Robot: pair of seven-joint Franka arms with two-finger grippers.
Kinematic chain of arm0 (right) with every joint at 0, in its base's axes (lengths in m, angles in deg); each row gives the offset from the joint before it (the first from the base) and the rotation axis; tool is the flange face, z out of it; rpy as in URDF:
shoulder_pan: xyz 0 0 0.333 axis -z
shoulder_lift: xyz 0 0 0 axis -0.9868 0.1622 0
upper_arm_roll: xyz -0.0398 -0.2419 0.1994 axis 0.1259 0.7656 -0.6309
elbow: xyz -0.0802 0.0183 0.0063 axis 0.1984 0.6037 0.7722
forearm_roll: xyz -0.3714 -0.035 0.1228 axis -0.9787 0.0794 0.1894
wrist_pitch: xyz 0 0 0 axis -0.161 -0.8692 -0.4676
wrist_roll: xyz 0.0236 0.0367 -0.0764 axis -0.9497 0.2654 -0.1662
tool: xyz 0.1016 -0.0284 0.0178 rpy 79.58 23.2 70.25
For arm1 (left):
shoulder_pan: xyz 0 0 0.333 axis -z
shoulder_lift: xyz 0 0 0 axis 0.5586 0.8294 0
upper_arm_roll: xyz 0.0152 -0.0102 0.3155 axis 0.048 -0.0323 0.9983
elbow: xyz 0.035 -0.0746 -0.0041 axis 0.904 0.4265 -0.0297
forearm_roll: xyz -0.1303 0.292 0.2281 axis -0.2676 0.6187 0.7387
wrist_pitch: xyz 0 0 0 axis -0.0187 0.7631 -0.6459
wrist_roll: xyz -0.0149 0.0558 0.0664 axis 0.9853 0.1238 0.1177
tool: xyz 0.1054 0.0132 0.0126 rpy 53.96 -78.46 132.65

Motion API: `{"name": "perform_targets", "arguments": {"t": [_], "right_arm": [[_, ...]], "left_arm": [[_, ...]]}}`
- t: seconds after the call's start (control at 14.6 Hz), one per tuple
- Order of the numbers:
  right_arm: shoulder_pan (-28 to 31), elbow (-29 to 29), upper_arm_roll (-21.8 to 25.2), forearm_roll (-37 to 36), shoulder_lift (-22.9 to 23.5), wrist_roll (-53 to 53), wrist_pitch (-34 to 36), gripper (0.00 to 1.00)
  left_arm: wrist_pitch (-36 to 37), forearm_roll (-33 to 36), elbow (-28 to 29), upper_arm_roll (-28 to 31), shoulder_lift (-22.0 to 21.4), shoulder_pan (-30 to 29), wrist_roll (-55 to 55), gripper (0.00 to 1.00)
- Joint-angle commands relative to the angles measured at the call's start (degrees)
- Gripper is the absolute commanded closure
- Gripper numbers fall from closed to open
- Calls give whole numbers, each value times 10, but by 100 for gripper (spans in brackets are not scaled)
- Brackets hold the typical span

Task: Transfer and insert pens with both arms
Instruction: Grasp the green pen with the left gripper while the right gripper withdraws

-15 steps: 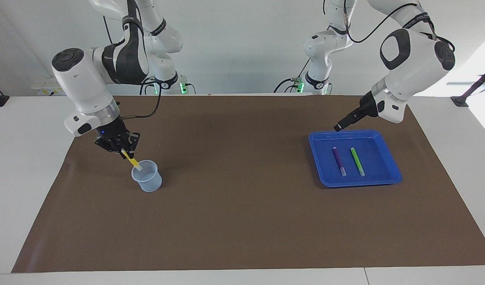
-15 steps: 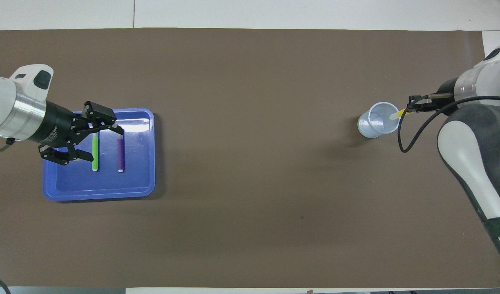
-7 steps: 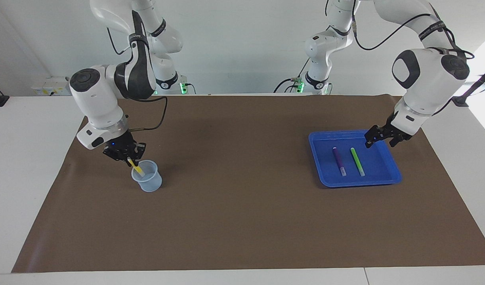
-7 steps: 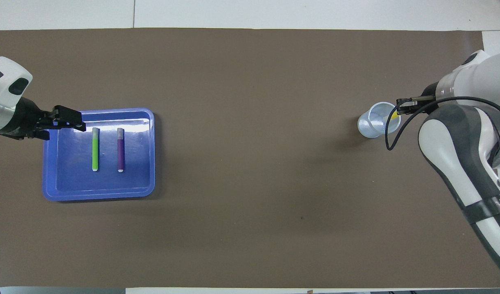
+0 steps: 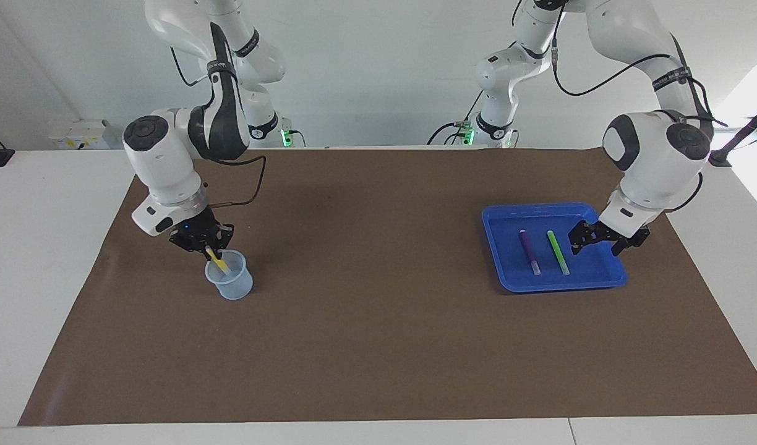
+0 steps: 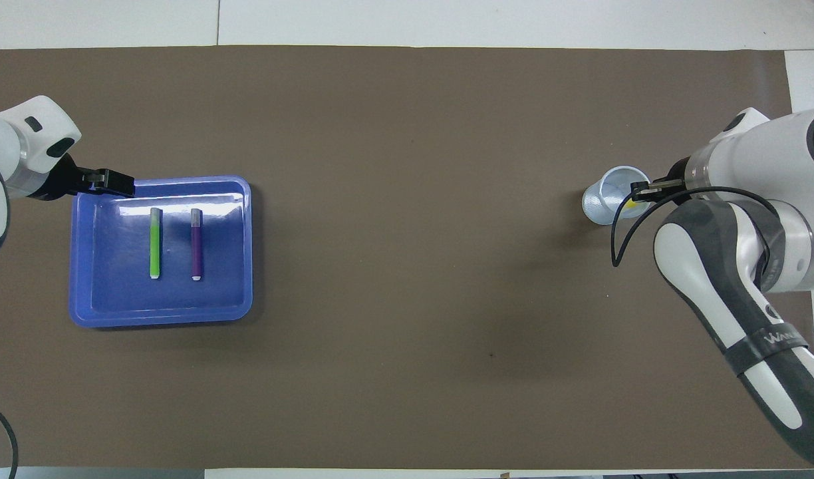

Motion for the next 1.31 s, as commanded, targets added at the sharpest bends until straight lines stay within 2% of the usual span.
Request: {"name": "perform_targets", "arguments": {"t": [0.0,0.07,0.21,0.48,0.76,0.96,1.03,1.24], "right_arm": [[3,-21,-2,-8,-17,12,-13,55],[3,-21,-2,-8,-17,11,-14,20],[2,-21,-2,-8,-17,11,-16,9],[4,-9,-2,-6,-12,10,-14,0],[4,47,-2,-1,-6,-2,5,0],[3,118,-2,-3,-6,-32,93,0],[3,146,-2,-6,-6,-40,129,0],[1,207,-2,-7,-10,-56,222,0]], "left_arm": [[-24,12,19,-2,10,-5,11,6],[-28,12,20,-2,16,-5,18,8],[-30,12,25,0,25,-5,30,10],[-23,12,47,2,30,-6,29,10],[-2,12,51,2,28,-6,22,16],[11,12,51,2,28,-6,11,21],[13,12,51,2,27,-6,9,25],[14,12,51,2,27,-6,8,47]]}}
